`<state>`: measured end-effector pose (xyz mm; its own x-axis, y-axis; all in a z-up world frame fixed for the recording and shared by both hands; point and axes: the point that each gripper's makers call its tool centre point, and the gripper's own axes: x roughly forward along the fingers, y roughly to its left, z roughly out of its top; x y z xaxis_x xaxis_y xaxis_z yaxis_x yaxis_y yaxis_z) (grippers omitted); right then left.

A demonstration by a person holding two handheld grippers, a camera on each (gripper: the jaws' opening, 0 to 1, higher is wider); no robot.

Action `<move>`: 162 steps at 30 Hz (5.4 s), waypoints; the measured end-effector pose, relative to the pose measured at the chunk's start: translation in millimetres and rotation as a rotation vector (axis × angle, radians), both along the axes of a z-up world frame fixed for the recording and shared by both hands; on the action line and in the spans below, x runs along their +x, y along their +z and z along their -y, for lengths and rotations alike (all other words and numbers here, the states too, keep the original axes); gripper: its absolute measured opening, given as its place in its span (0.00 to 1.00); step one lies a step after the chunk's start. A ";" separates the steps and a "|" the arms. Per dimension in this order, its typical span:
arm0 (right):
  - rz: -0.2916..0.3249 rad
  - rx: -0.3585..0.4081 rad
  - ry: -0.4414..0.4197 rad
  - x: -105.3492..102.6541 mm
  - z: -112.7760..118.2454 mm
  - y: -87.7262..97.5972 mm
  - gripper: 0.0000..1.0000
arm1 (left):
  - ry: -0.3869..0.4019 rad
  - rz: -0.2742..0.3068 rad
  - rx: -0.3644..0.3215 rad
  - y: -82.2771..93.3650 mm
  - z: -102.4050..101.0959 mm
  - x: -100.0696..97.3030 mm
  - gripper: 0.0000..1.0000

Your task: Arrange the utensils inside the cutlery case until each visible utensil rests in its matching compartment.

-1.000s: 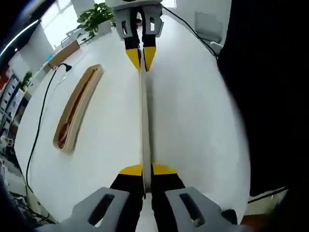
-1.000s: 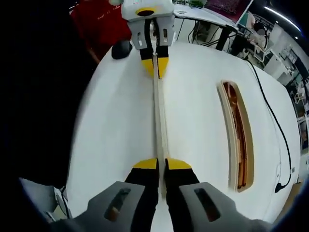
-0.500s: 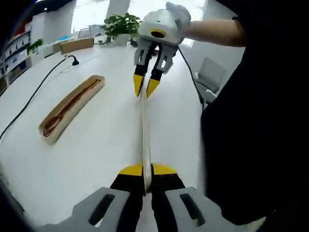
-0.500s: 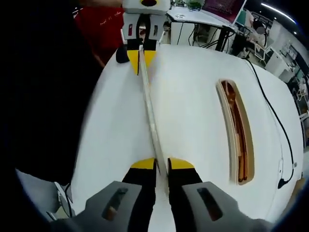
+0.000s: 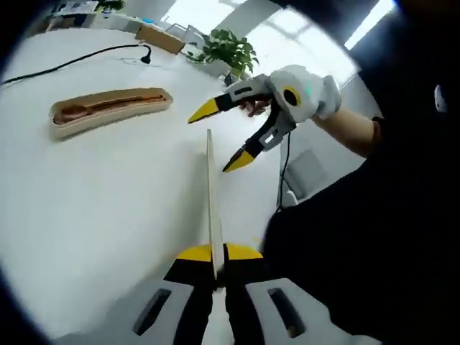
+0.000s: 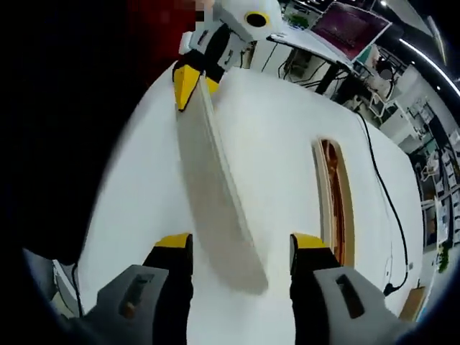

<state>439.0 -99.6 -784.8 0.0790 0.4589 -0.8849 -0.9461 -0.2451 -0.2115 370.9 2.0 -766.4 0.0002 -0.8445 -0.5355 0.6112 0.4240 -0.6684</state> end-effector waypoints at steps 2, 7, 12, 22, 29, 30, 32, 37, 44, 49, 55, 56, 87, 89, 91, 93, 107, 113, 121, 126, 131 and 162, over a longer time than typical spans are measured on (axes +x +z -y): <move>0.013 -0.012 0.018 -1.0 2.1 -3.3 0.56 | 0.020 -0.022 -0.007 1.8 -0.5 2.2 0.03; 0.025 -0.030 0.031 0.4 3.6 -8.6 0.59 | 0.062 -0.057 -0.041 7.9 -0.1 10.1 0.03; 0.043 -0.037 0.054 3.7 0.3 -9.4 0.58 | 0.082 -0.058 -0.060 10.6 2.9 13.7 0.03; 0.066 -0.027 0.058 6.4 -5.0 -8.6 0.59 | 0.109 -0.130 -0.135 22.4 13.8 13.5 0.03; 0.076 -0.027 0.058 6.5 -3.8 -7.7 0.59 | 0.153 -0.158 -0.194 28.8 16.9 19.3 0.03; 0.076 -0.024 0.057 6.4 -3.7 -6.7 0.59 | 0.159 -0.165 -0.201 29.4 16.8 20.1 0.03; 0.076 -0.023 0.056 7.1 -3.0 -6.4 0.59 | 0.168 -0.171 -0.210 31.1 15.9 22.0 0.03; 0.087 -0.007 0.035 10.0 -3.9 -0.2 0.60 | 0.191 -0.190 -0.248 41.0 13.1 24.0 0.03; 0.086 0.008 0.016 7.7 -2.2 8.6 0.60 | 0.195 -0.192 -0.269 46.7 11.6 23.7 0.03; 0.138 -0.018 0.039 9.4 3.5 14.9 0.60 | 0.190 -0.194 -0.234 47.3 7.6 22.7 0.03; 0.161 0.003 0.005 10.9 7.5 28.1 0.60 | 0.199 -0.193 -0.264 61.8 9.2 23.4 0.03; 0.166 0.001 0.007 11.1 9.0 29.0 0.60 | 0.194 -0.182 -0.261 63.4 9.5 24.5 0.03; 0.251 0.001 -0.006 29.2 22.9 52.3 0.63 | 0.190 -0.136 -0.289 95.2 19.6 53.1 0.03; 0.247 0.007 -0.009 31.3 22.7 55.8 0.64 | 0.200 -0.133 -0.309 99.1 20.4 57.7 0.03; 0.248 0.017 -0.016 36.5 22.8 60.6 0.65 | 0.208 -0.140 -0.330 101.9 22.1 61.9 0.03; 0.260 -0.001 -0.003 39.7 25.2 62.4 0.64 | 0.207 -0.135 -0.334 104.5 24.2 64.0 0.03; 0.182 0.004 0.041 43.5 21.4 87.8 0.58 | 0.224 -0.206 -0.407 130.3 21.8 67.1 0.03; 0.140 -0.015 0.037 44.5 24.9 91.1 0.64 | 0.241 -0.238 -0.407 129.4 16.8 71.3 0.03; 0.129 -0.022 0.061 42.0 22.7 96.1 0.59 | 0.228 -0.302 -0.418 135.8 30.5 65.9 0.03; 0.114 0.020 0.060 37.1 16.4 106.5 0.55 | 0.217 -0.313 -0.408 138.0 38.4 60.9 0.03; 0.114 0.024 0.064 36.5 15.3 106.9 0.55 | 0.240 -0.344 -0.437 142.0 40.3 65.4 0.03; -0.054 0.021 -0.162 111.4 6.0 74.2 0.41 | 0.632 -0.083 -0.281 101.0 -0.5 198.7 0.15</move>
<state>550.4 -105.6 -710.6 0.1062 0.4629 -0.8800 -0.9830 -0.0842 -0.1629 569.6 2.5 -665.3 0.5059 -0.8026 -0.3162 0.2461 0.4856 -0.8388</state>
